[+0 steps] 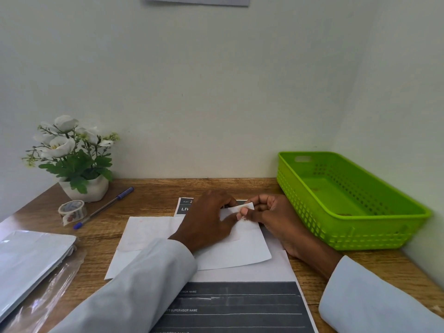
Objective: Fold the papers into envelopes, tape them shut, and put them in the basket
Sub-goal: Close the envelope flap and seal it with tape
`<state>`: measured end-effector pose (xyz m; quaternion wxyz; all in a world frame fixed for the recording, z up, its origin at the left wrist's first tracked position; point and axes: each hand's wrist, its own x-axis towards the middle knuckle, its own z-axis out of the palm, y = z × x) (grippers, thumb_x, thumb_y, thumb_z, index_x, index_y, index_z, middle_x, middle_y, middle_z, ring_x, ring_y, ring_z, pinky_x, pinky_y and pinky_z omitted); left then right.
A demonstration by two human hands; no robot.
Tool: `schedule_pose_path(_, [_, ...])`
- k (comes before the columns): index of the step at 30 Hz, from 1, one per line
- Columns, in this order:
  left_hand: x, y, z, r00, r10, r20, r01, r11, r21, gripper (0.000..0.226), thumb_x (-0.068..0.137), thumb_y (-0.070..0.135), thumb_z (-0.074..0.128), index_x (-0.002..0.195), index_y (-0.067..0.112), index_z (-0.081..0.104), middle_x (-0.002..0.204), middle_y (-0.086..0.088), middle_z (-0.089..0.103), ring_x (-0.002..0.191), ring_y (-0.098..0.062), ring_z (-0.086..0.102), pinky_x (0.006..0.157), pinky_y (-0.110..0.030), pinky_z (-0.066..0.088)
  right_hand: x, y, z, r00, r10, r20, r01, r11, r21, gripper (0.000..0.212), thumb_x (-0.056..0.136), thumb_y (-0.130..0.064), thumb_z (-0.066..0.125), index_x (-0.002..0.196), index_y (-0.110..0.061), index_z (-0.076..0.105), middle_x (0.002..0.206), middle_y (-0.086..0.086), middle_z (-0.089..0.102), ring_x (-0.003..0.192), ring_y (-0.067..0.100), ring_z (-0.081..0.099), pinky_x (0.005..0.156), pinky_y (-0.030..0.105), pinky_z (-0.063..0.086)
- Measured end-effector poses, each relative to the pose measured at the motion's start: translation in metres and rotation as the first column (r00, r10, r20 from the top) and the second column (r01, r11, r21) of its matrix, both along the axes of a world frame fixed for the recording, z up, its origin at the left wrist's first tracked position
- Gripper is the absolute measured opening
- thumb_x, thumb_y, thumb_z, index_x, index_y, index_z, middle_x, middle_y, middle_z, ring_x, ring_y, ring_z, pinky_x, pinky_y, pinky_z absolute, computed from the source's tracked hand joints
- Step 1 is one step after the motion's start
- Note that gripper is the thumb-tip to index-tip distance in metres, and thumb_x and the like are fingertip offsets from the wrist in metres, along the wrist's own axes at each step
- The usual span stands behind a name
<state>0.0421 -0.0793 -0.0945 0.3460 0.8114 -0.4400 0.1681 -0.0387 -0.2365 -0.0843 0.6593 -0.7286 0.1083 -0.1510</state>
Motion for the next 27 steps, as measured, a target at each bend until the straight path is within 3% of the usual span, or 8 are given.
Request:
schedule_pose_path(4, [-0.002,-0.001,0.000,0.999,0.034,-0.004,-0.033,0.999,0.011,0.027,0.078,0.049,0.068,0.083,0.023,0.062,0.082,0.012,0.058,0.081,-0.011,0.048,0.072,-0.032,0.040,0.002,0.001,0.000,1.000,-0.016,0.010,0.016,1.000,0.001,0.007,0.085,-0.005,0.072,0.085,0.002,0.070,0.083,0.020,0.074,0.071,0.021,0.067,0.069,0.031,0.054])
schedule_pose_path(8, [-0.002,-0.001,0.001,0.999,0.040,0.023,-0.041,0.999,0.026,0.020,0.084,0.043,0.061,0.083,0.023,0.062,0.083,0.009,0.060,0.081,-0.013,0.048,0.072,-0.033,0.041,0.004,0.001,-0.002,1.000,-0.016,-0.005,0.016,0.999,-0.037,0.011,0.091,-0.009,0.066,0.084,-0.003,0.073,0.091,0.019,0.076,0.078,0.024,0.068,0.077,0.037,0.055])
schedule_pose_path(12, [-0.002,-0.002,0.001,0.999,0.042,0.018,-0.043,0.998,0.043,0.017,0.087,0.038,0.053,0.083,0.024,0.062,0.082,0.013,0.057,0.084,-0.013,0.048,0.076,-0.040,0.045,0.003,0.000,-0.001,1.000,-0.014,-0.018,0.013,1.000,-0.025,0.009,0.088,-0.004,0.068,0.093,0.003,0.070,0.091,0.023,0.074,0.077,0.023,0.068,0.071,0.032,0.054])
schedule_pose_path(15, [0.000,-0.001,0.001,0.999,0.049,0.021,-0.050,0.996,0.069,0.016,0.088,0.035,0.051,0.084,0.025,0.062,0.083,0.014,0.055,0.087,-0.014,0.049,0.080,-0.042,0.044,0.000,-0.001,0.001,0.999,0.008,-0.034,-0.009,0.999,-0.033,0.019,0.080,0.003,0.076,0.097,0.005,0.068,0.084,0.015,0.074,0.074,0.020,0.069,0.065,0.028,0.056])
schedule_pose_path(19, [-0.002,-0.001,0.001,0.998,0.052,0.026,-0.054,0.997,0.059,0.013,0.091,0.030,0.056,0.087,0.021,0.065,0.088,0.007,0.061,0.086,-0.012,0.047,0.079,-0.039,0.043,-0.003,0.000,0.004,0.998,0.031,-0.054,-0.035,0.997,-0.072,0.028,0.069,0.009,0.081,0.094,0.000,0.069,0.076,0.003,0.074,0.066,0.012,0.069,0.059,0.023,0.055])
schedule_pose_path(24, [-0.003,0.000,0.002,0.999,0.047,0.020,-0.048,0.997,0.054,0.016,0.091,0.032,0.055,0.085,0.021,0.065,0.086,0.007,0.063,0.080,-0.009,0.046,0.074,-0.031,0.040,-0.007,0.002,0.008,0.994,0.063,-0.089,-0.071,0.994,-0.088,0.038,0.065,0.009,0.083,0.098,-0.006,0.070,0.088,0.007,0.077,0.075,0.016,0.072,0.069,0.029,0.058])
schedule_pose_path(27, [-0.005,0.002,0.013,0.994,0.097,-0.049,-0.095,0.995,0.028,0.017,0.094,0.034,0.052,0.086,0.024,0.063,0.086,0.010,0.063,0.080,-0.009,0.051,0.067,-0.024,0.036,-0.013,0.003,0.013,0.987,0.128,-0.092,-0.130,0.991,-0.017,0.038,0.069,0.002,0.083,0.104,-0.007,0.071,0.096,0.008,0.078,0.087,0.022,0.075,0.078,0.035,0.061])
